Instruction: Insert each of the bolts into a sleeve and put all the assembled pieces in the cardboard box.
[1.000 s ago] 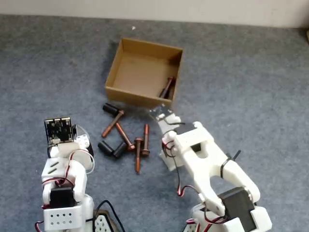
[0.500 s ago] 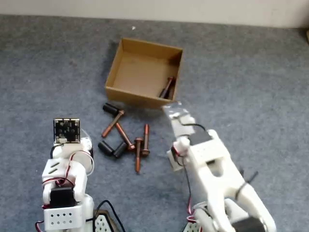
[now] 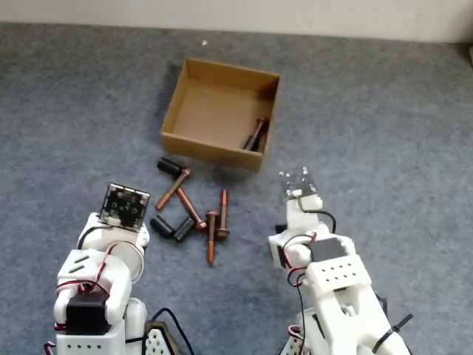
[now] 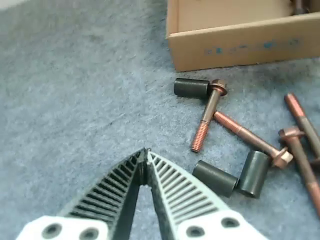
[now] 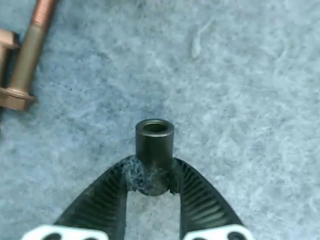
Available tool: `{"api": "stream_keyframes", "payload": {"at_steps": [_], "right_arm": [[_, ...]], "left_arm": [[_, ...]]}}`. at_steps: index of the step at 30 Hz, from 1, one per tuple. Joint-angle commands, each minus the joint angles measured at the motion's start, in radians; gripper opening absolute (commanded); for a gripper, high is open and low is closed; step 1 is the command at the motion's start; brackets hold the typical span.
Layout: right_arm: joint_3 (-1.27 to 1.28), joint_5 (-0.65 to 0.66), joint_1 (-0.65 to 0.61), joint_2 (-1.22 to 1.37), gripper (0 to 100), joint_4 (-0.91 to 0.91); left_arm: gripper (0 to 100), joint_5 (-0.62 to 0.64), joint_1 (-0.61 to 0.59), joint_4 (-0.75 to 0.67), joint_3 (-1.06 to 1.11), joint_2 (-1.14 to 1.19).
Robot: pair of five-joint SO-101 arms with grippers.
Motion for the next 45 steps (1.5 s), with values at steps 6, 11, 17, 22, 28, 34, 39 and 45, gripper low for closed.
{"api": "stream_keyframes", "payload": {"at_steps": [6,11,17,22,28,34,39,45], "right_arm": [[-0.002,-0.012,0.012,-0.028,0.5,-0.085],[-0.001,-0.012,0.012,-0.028,0.5,-0.09],[-0.001,-0.012,0.012,-0.028,0.5,-0.09],[-0.001,-0.012,0.012,-0.028,0.5,-0.09],[-0.001,-0.012,0.012,-0.03,0.5,-0.09],[-0.001,-0.012,0.012,-0.035,0.5,-0.09],[-0.001,-0.011,0.012,-0.035,0.5,-0.09],[-0.001,-0.011,0.012,-0.035,0.5,-0.09]], "left_arm": [[1,-0.095,0.024,0.003,-0.159,0.157],[5,-0.095,0.058,-0.003,-0.332,0.542],[15,-0.098,0.124,-0.006,-0.556,1.009],[15,-0.138,0.151,-0.1,-0.733,1.372],[15,-0.137,0.153,-0.158,-0.957,1.759],[15,-0.133,0.153,-0.153,-1.152,2.02],[15,-0.132,0.153,-0.153,-1.234,2.124],[15,-0.077,0.154,-0.157,-1.291,2.172]]}}
